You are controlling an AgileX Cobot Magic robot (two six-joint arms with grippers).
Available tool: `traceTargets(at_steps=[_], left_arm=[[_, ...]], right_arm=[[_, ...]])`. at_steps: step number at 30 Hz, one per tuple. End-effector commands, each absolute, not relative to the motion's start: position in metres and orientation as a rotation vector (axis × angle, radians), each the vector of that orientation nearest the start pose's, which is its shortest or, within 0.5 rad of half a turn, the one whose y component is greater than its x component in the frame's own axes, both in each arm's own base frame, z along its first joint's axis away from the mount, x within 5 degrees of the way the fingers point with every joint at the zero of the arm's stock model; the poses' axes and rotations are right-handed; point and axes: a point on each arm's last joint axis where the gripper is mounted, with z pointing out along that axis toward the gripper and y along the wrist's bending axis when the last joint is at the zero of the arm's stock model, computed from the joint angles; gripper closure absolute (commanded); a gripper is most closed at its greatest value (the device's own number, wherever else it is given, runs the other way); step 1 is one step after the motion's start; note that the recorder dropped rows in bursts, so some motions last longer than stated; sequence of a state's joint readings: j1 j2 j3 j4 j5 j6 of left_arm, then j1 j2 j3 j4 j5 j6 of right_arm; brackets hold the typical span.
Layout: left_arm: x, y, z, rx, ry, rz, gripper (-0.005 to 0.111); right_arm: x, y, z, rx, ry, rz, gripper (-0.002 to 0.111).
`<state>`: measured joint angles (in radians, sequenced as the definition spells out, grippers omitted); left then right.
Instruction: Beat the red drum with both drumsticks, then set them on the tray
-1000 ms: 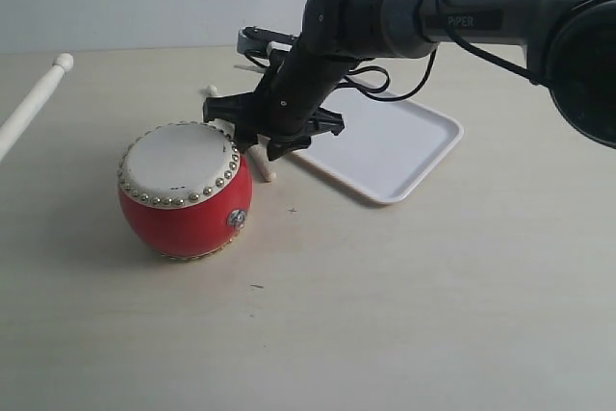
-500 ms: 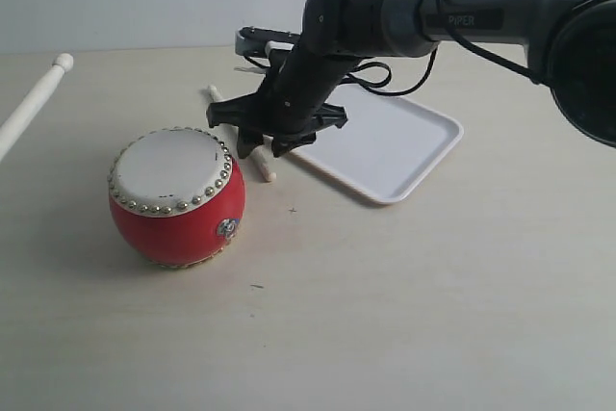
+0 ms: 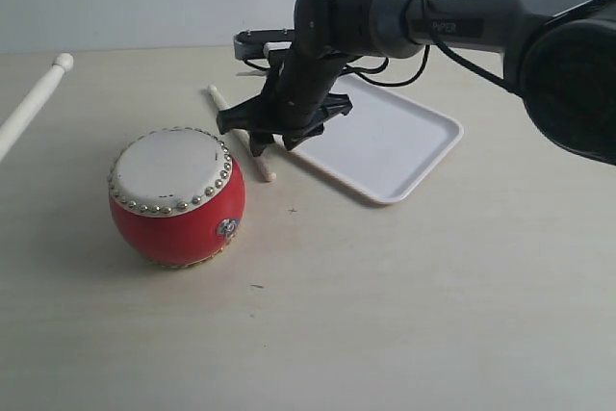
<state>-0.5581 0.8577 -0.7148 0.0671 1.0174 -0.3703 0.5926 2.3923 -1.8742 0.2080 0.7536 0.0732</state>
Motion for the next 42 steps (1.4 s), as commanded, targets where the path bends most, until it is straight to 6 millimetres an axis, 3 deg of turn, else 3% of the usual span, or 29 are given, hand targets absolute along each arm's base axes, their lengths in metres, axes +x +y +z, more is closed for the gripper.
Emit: traceTargets(at_steps=[1, 6, 10, 12, 15, 17, 23, 25, 29, 33, 37, 42], left_arm=[[0.121, -0.069, 0.293, 0.265, 2.631, -0.232, 0.107], [0.121, -0.069, 0.293, 0.265, 2.631, -0.232, 0.107], [0.121, -0.069, 0.293, 0.265, 2.632, -0.231, 0.107], [0.12, -0.068, 0.293, 0.265, 2.638, -0.227, 0.107], [0.12, -0.068, 0.293, 0.265, 2.64, -0.226, 0.107], [0.12, -0.068, 0.293, 0.265, 2.64, -0.226, 0.107], [0.12, -0.068, 0.293, 0.265, 2.64, -0.226, 0.107], [0.12, -0.068, 0.293, 0.265, 2.64, -0.226, 0.107], [0.12, -0.068, 0.293, 0.265, 2.64, -0.226, 0.107], [0.12, -0.068, 0.293, 0.265, 2.64, -0.226, 0.107], [0.12, -0.068, 0.293, 0.265, 2.64, -0.226, 0.107], [0.12, -0.068, 0.293, 0.271, 2.639, -0.225, 0.107]], right_arm=[[0.412, 0.297, 0.124, -0.509, 2.744, 0.466, 0.06], [0.413, 0.299, 0.124, -0.476, 2.732, 0.508, 0.06], [0.411, 0.299, 0.104, -0.48, 2.789, 0.491, 0.06], [0.411, 0.299, 0.102, -0.48, 2.794, 0.489, 0.062], [0.411, 0.298, 0.099, -0.484, 2.794, 0.48, 0.075], [0.411, 0.298, 0.095, -0.491, 2.807, 0.47, 0.075], [0.411, 0.287, 0.087, -0.553, 2.844, 0.279, 0.078], [0.411, 0.286, 0.086, -0.548, 2.848, 0.279, 0.084], [0.41, 0.288, 0.087, -0.524, 2.857, 0.307, 0.108], [0.41, 0.289, 0.087, -0.483, 2.865, 0.329, 0.108], [0.412, 0.291, 0.098, -0.451, 2.852, 0.352, 0.108], [0.414, 0.292, 0.141, -0.442, 2.744, 0.397, 0.108]])
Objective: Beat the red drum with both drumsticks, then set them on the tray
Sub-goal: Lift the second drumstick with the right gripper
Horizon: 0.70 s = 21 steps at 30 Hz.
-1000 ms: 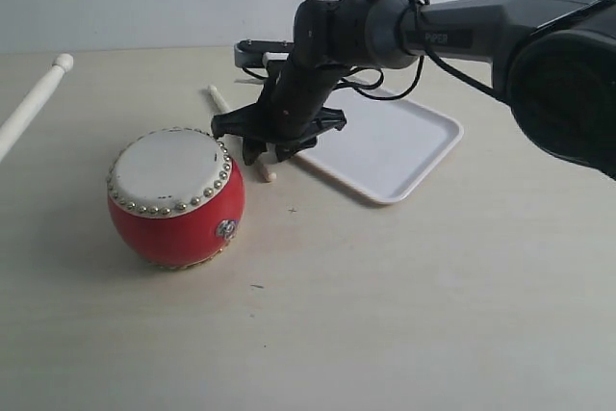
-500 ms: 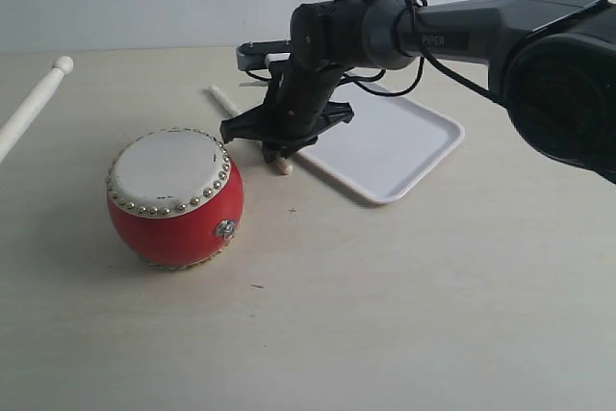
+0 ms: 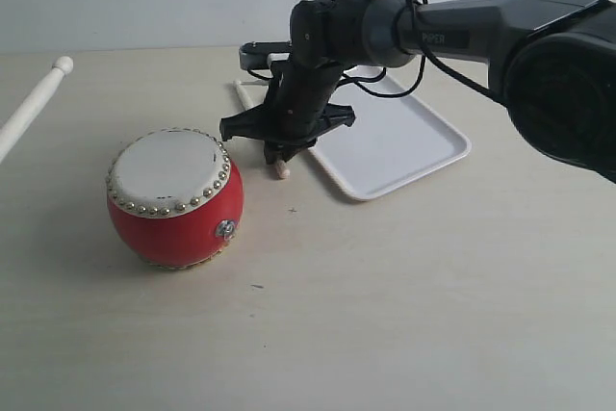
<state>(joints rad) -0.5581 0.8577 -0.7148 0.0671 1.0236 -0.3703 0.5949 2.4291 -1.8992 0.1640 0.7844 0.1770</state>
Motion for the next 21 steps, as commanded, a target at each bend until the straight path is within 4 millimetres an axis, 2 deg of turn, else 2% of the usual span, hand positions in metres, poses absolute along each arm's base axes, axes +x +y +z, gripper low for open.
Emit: traceTargets(at_steps=[1, 11, 18, 21], left_arm=[[0.12, -0.068, 0.293, 0.276, 2.638, -0.223, 0.107], [0.125, -0.071, 0.289, 0.36, 2.648, -0.191, 0.107], [0.139, -0.08, 0.275, 0.393, 2.723, -0.146, 0.107], [0.145, -0.084, 0.269, 0.398, 2.737, -0.138, 0.107]], right_arm=[[0.414, 0.291, 0.149, -0.447, 2.726, 0.396, 0.108], [0.394, 0.274, 0.237, -0.62, 2.635, 0.333, 0.108], [0.36, 0.25, 0.294, -0.799, 2.642, 0.261, 0.108], [0.34, 0.237, 0.319, -0.812, 2.612, 0.259, 0.108]])
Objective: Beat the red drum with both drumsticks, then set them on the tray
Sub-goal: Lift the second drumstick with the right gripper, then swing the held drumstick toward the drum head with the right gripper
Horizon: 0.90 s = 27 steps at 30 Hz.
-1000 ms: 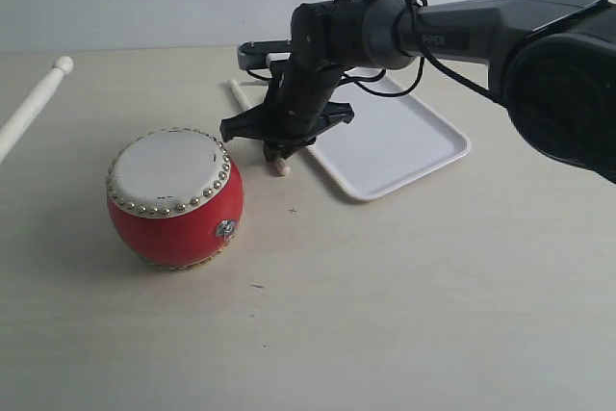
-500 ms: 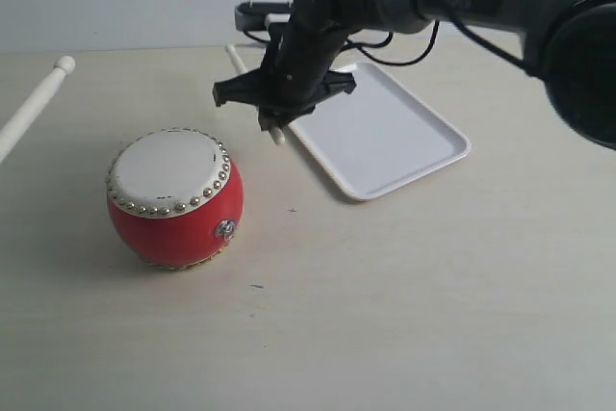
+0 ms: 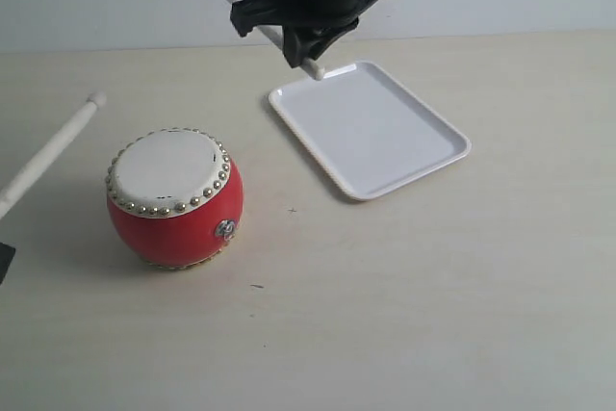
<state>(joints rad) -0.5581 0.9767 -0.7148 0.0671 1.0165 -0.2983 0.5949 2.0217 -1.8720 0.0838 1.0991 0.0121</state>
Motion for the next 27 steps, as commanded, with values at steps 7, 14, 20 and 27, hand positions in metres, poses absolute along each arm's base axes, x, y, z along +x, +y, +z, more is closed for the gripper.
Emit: traceTargets(at_steps=[7, 14, 20, 27], left_arm=[[0.156, -0.091, 0.263, 0.416, 2.715, -0.148, 0.107], [0.151, -0.087, 0.258, 0.553, 2.791, -0.069, 0.107], [0.149, -0.087, 0.258, 0.573, 2.806, -0.064, 0.107], [0.144, -0.096, 0.258, 0.706, 2.797, -0.202, 0.107]], right_arm=[[0.276, 0.202, 0.347, -0.949, 2.627, 0.334, 0.108], [0.219, 0.177, 0.327, -1.049, 2.692, 0.479, 0.108], [0.187, 0.17, 0.308, -1.115, 2.727, 0.67, 0.108], [0.177, 0.178, 0.291, -1.088, 2.705, 0.905, 0.108]])
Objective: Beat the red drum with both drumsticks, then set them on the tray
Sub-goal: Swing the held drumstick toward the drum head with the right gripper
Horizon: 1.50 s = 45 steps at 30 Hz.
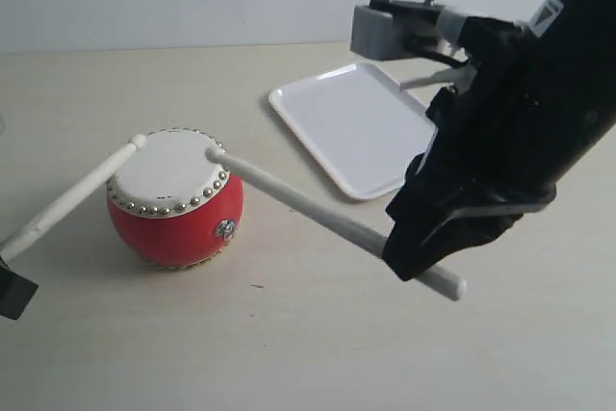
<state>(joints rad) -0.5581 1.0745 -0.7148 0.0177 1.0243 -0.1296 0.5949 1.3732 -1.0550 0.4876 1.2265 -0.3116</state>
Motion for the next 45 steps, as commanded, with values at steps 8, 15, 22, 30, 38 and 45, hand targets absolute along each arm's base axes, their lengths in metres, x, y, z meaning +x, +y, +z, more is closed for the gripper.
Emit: traceTargets(at_steps=[8, 15, 22, 30, 38, 45], left_arm=[[0.138, -0.092, 0.266, 0.681, 2.751, -0.23, 0.107], [0.13, -0.087, 0.278, 0.608, 2.699, -0.261, 0.107], [0.126, -0.084, 0.272, 0.608, 2.742, -0.248, 0.107], [0.121, -0.082, 0.255, 0.591, 2.786, -0.234, 0.107], [0.114, -0.078, 0.264, 0.553, 2.787, -0.253, 0.107], [0.107, -0.073, 0.29, 0.506, 2.629, -0.324, 0.107]], right_arm=[[0.189, 0.189, 0.283, -1.033, 2.653, 0.969, 0.108], [0.202, 0.196, 0.271, -0.935, 2.674, 0.944, 0.108], [0.205, 0.197, 0.265, -0.918, 2.695, 0.935, 0.108], [0.198, 0.206, 0.264, -0.977, 2.699, 0.955, 0.108], [0.202, 0.21, 0.26, -0.96, 2.692, 0.91, 0.108], [0.217, 0.22, 0.197, -0.921, 2.898, 0.822, 0.108]])
